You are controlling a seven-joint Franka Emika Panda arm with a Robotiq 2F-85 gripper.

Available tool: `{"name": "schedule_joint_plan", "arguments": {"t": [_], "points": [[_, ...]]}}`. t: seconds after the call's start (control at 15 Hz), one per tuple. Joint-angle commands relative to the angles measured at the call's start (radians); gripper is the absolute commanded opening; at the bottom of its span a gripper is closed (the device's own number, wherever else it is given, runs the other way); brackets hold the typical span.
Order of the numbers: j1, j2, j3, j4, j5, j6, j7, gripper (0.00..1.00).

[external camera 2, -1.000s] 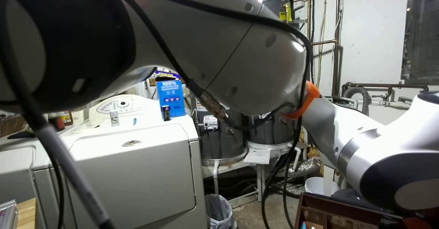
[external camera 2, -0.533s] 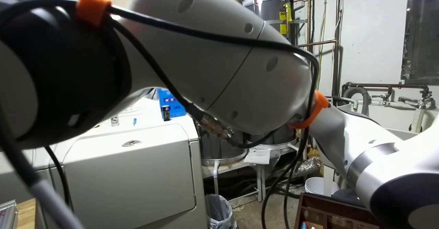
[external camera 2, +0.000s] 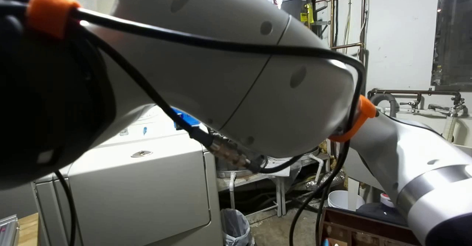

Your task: Move the pink thing from the utensil organizer to the washing machine

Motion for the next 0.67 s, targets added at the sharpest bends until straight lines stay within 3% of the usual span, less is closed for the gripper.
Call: {"name": "schedule_joint_plan", "arguments": {"t": [0.0, 0.13, 0.33, 0.47, 0.6], "points": [[0.005, 0.051, 0.033, 0.094, 0.014, -0.039, -0.018, 0.54], [0.015, 0.066, 0.04, 0.127, 0.009, -0.056, -0.008, 0.52], [0.042, 0.105, 0.009, 0.215, 0.055, -0.135, -0.009, 0.42], [0.048, 0.13, 0.008, 0.26, 0.069, -0.181, -0.006, 0.46], [0.043, 0.075, -0.008, 0.169, 0.095, -0.169, -0.007, 0.45]]}}
